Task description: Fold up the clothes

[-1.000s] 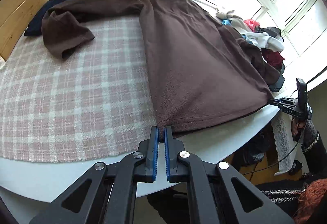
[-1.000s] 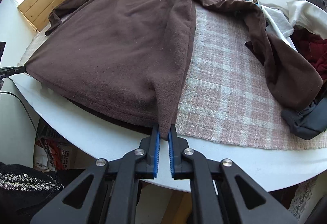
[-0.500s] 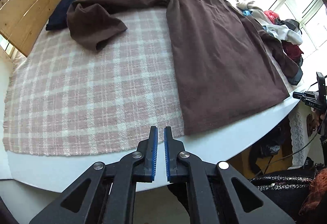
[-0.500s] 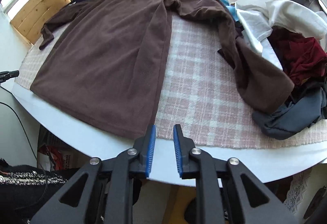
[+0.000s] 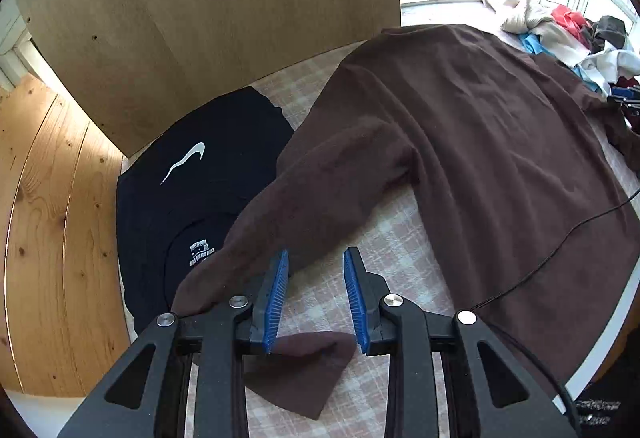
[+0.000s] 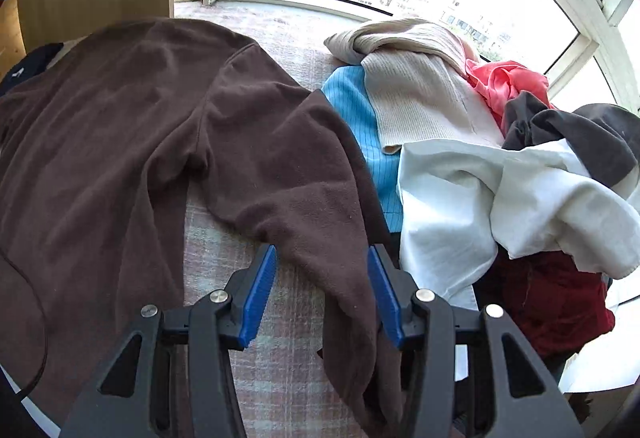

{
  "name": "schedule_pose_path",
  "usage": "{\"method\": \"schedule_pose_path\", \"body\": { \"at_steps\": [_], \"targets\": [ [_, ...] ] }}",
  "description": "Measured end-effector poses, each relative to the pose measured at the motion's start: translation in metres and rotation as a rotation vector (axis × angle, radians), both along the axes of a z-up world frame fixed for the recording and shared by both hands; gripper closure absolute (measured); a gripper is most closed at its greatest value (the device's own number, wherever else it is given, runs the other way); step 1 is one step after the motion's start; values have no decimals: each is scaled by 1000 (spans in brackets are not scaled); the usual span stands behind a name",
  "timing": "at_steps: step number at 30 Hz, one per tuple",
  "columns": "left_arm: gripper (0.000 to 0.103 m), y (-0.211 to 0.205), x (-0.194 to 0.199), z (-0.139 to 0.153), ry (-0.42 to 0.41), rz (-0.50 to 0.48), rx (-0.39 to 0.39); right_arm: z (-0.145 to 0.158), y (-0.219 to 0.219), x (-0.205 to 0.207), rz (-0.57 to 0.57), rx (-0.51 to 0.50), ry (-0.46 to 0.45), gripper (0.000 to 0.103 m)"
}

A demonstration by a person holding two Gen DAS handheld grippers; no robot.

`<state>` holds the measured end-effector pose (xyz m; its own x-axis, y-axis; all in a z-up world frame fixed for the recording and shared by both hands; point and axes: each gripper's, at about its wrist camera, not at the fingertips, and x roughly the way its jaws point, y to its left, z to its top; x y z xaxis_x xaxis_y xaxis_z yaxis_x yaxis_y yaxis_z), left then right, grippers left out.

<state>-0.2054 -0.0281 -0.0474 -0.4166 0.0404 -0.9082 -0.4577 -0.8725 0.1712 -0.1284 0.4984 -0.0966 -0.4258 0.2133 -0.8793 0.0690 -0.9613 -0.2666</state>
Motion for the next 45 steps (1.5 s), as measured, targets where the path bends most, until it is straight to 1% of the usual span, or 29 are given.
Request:
{"method": "schedule_pose_path", "body": {
  "at_steps": [3, 5, 6, 7, 8, 10, 14, 15, 18, 20, 21, 23, 24, 26, 27, 28, 30, 31, 33, 36, 39, 41, 43, 45],
  "targets": [
    [76, -10, -15, -30, -63, -15, -46, -22, 6, -10, -12, 27, -38, 56],
    [76, -16, -25, -48, -100, -10, -44, -33, 15, -18, -30, 25, -54, 56],
    [78, -19, -30, -56, -123, -4, -35, -35, 20, -21, -47, 8, -65, 63],
    [86, -21, -34, -61, -138, 5, -26, -35, 25, -24, -66, -13, -73, 84],
    [91, -24, -38, -65, -150, 14, -17, -33, 29, -25, -75, -13, -76, 90],
    [92, -29, -42, -67, -163, 18, 15, -28, 34, -25, -78, 19, -74, 93],
    [93, -40, -42, -66, -181, 17, 62, -17, 45, -26, -85, 83, -70, 93],
    [93, -42, -41, -66, -183, 19, 72, -14, 47, -26, -86, 99, -69, 88],
    [93, -44, -37, -66, -182, 21, 83, -6, 55, -26, -91, 147, -66, 86],
    [93, -45, -35, -63, -183, 25, 84, 1, 53, -19, -63, 152, -72, 82],
    [93, -45, -34, -60, -183, 28, 83, 6, 51, -12, -53, 147, -73, 78],
    [93, -46, -29, -51, -173, 37, 85, 21, 47, 5, -33, 134, -62, 76],
    [93, -47, -26, -44, -159, 45, 89, 31, 43, 10, -16, 110, -47, 76],
    [93, -45, -17, -25, -138, 59, 117, 53, 33, 16, 28, 36, -7, 76],
    [91, -44, -13, -16, -129, 67, 133, 62, 28, 13, 53, -18, 18, 72],
    [87, -40, -11, -7, -121, 59, 152, 68, 21, 2, 80, -71, 44, 61],
    [85, -25, -15, 9, -104, 27, 187, 75, 7, -29, 126, -139, 95, 52],
    [83, -13, -22, 16, -96, 9, 204, 75, 0, -48, 142, -148, 119, 52],
    [77, 13, -46, 24, -72, -12, 251, 64, -12, -92, 165, -178, 129, 52],
    [76, 54, -94, 28, -55, -29, 372, 35, -30, -159, 199, -243, 104, 52],
    [76, 98, -138, 21, -44, -33, 456, 11, -42, -213, 195, -346, 90, 52],
    [76, 123, -169, 14, -40, -29, 496, -3, -50, -244, 187, -422, 68, 53],
    [76, 143, -194, 4, -50, -16, 527, -15, -64, -268, 203, -430, 59, 53],
    [76, 161, -215, -6, -57, -11, 539, -27, -77, -288, 223, -436, 41, 53]
  ]
}}
